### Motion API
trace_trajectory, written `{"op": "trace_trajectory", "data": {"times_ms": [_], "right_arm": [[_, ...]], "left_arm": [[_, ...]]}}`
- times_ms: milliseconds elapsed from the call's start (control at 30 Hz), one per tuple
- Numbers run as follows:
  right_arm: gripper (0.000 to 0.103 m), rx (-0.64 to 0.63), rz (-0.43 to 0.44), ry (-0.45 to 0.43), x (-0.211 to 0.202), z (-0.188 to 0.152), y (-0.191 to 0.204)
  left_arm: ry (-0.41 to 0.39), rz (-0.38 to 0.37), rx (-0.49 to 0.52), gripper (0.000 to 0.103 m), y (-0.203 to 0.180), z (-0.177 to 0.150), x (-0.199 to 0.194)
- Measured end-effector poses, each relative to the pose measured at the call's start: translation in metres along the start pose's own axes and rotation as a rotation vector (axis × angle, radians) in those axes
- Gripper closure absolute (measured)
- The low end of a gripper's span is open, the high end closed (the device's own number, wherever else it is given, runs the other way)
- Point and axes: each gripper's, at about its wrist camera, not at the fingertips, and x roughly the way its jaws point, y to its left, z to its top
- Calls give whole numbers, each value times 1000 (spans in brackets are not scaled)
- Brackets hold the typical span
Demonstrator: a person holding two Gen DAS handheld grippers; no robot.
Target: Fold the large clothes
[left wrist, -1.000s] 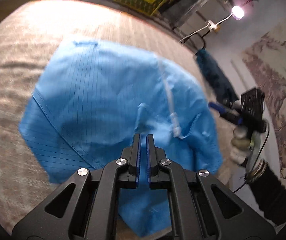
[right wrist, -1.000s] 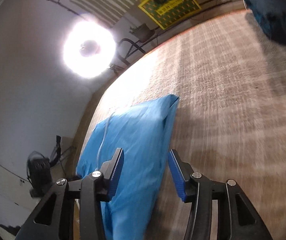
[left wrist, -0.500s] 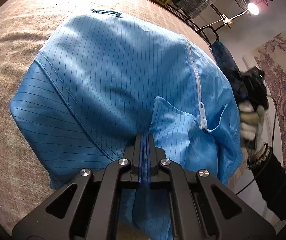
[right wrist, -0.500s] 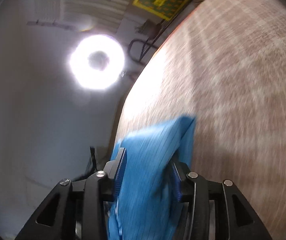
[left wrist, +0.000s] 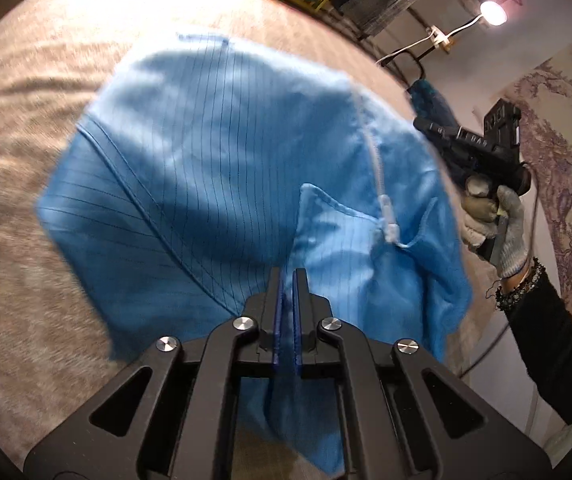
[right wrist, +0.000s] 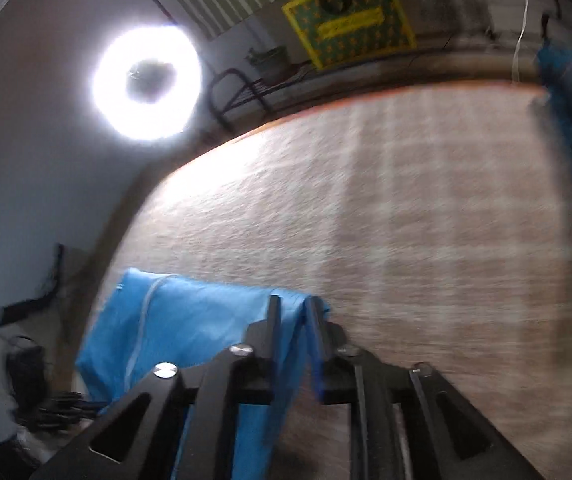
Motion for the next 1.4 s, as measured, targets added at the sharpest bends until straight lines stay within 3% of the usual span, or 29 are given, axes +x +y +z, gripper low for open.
{"op": "trace_trajectory", "data": {"times_ms": [133,267,400,500,633,700,833,967,1133,1267,1400], "right_arm": [[83,-17,30,-76,-47,-10,17],[81,-133,25,-74,-60,-38,54],[80,-224,-31,5,-31,-68,77],[80,-191,-65,62,-9,-84,66],[80,-250,-132,111,2,-105,67],[80,-291,-151,137,-1,-100,76],[75,-295,-85,53,-24,-68,92],[73,-350,-47,21,-11,-39,117],[73,-418,-58,78,39,-29,142],[74,-431,-79,130,65,-29,135],[74,-449,-123,185,90,-43,122]], "left_arm": [[-115,3,8,102,3,12,-40],[-199,85,-1,102,21,34,-55],[-149,168,-18,102,49,38,-31],[-97,184,-42,102,64,28,-12],[-106,181,-33,102,66,22,-11],[-92,189,-30,102,61,28,-17],[-146,161,22,102,33,60,-32],[-144,127,85,102,2,97,-15],[-113,155,85,102,-3,119,32],[-73,188,89,102,7,118,60],[-84,175,89,102,11,113,66]]}}
